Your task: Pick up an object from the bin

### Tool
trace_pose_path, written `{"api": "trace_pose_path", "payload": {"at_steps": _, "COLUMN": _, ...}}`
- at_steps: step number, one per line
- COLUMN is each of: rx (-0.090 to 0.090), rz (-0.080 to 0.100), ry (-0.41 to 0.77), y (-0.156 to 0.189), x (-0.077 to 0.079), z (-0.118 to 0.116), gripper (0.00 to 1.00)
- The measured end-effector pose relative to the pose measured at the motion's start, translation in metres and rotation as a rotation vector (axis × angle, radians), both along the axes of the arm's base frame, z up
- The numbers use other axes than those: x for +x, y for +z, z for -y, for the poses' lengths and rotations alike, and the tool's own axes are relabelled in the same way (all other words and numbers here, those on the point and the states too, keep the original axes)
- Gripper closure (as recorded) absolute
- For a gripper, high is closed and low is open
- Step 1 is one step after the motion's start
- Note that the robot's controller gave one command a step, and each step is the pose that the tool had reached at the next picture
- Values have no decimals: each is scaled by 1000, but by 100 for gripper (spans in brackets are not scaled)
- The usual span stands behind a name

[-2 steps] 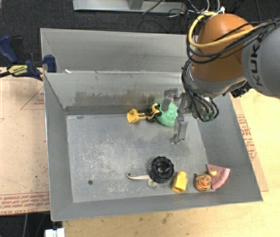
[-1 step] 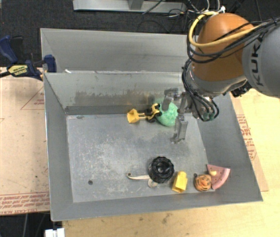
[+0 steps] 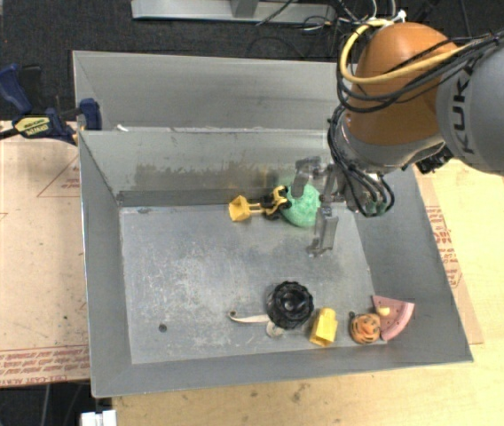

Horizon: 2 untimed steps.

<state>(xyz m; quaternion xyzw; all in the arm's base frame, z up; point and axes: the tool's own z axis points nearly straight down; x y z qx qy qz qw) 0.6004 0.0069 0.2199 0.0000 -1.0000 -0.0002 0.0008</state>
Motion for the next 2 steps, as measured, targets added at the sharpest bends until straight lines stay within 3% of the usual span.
{"api": "trace_pose_path", "payload": {"at_steps": 1, "rx": -1, "rz": -14, "ry": 29, "y": -16, "x": -9, "z": -23, "gripper": 0}}
{"api": "trace_pose_path", "payload": {"at_steps": 2, "rx": 1, "rz": 17, "ry": 62, "y": -31, "x": 12, "z": -8, "gripper": 0}}
